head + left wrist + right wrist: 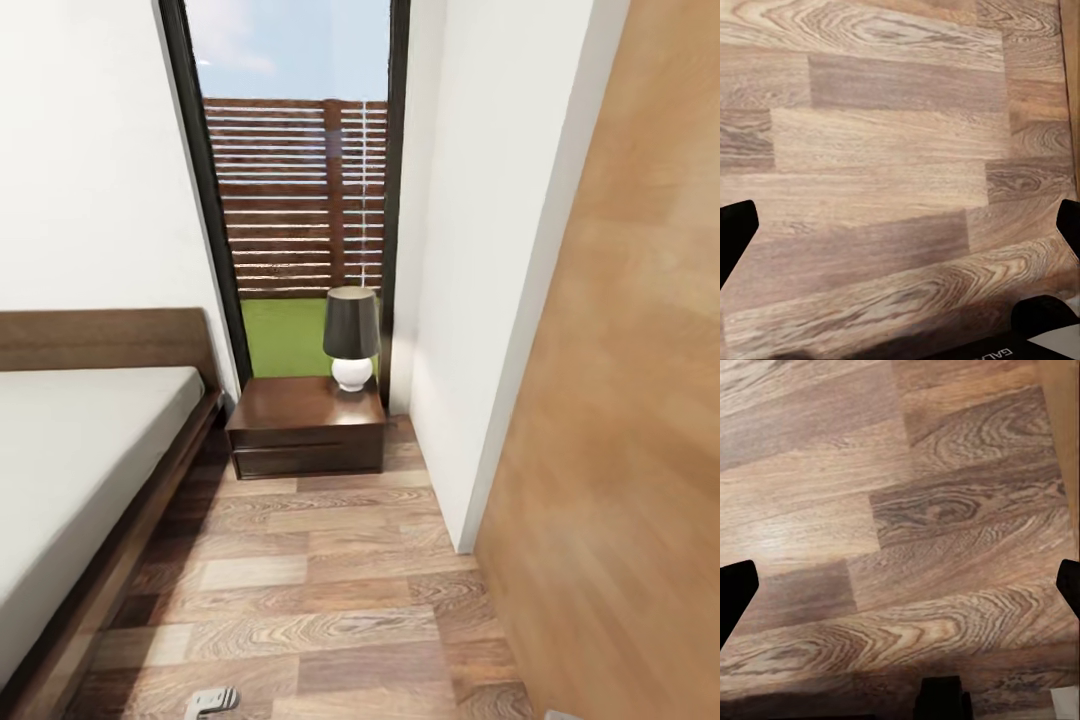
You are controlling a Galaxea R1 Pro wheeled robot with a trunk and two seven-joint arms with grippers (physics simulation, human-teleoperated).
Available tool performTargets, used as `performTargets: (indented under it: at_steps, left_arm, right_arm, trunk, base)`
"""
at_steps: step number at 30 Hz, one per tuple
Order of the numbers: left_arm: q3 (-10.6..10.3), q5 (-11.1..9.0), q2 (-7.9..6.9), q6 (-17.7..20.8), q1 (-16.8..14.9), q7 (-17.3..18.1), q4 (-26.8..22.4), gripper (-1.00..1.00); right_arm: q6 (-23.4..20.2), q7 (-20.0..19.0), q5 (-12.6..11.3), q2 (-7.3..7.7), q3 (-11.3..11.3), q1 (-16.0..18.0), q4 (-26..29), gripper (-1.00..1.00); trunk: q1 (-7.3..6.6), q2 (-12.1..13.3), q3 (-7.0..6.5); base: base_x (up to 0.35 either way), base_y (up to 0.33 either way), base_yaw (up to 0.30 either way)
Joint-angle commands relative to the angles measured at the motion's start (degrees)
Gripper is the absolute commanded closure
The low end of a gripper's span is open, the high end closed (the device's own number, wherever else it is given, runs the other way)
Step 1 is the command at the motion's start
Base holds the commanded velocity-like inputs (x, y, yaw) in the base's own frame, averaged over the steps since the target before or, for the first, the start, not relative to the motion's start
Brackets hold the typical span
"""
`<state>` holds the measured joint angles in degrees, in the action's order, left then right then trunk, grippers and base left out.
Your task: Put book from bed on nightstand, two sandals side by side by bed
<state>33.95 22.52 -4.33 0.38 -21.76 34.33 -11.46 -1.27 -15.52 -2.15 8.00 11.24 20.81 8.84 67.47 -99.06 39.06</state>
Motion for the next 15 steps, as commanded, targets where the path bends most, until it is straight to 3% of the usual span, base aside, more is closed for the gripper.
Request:
performTargets:
  at_steps: [1,6,15]
  left_arm:
    - [0.5,0.5,0.02,0.0,0.0,0.3,-0.1,-1.0]
    - [0.5,0.5,0.02,0.1,0.0,0.3,-0.1,-1.0]
    - [0.6,0.4,0.02,0.0,0.0,0.3,-0.1,-1.0]
  right_arm:
    - [-0.1,-0.3,-0.2,0.0,0.3,0.0,0.0,-1.0]
    - [-0.1,-0.3,-0.2,0.0,0.3,0.0,0.0,-1.0]
    - [-0.1,-0.3,-0.2,0.0,0.2,0.0,0.0,-1.0]
  trunk:
    - [0.02,0.0,0.05]
    - [0.02,0.0,0.05]
    - [0.02,0.0,0.05]
  base:
    - [0.268,-0.203,0.0]
    - [0.21,-0.154,0.0]
    - [0.247,-0.011,0.0]
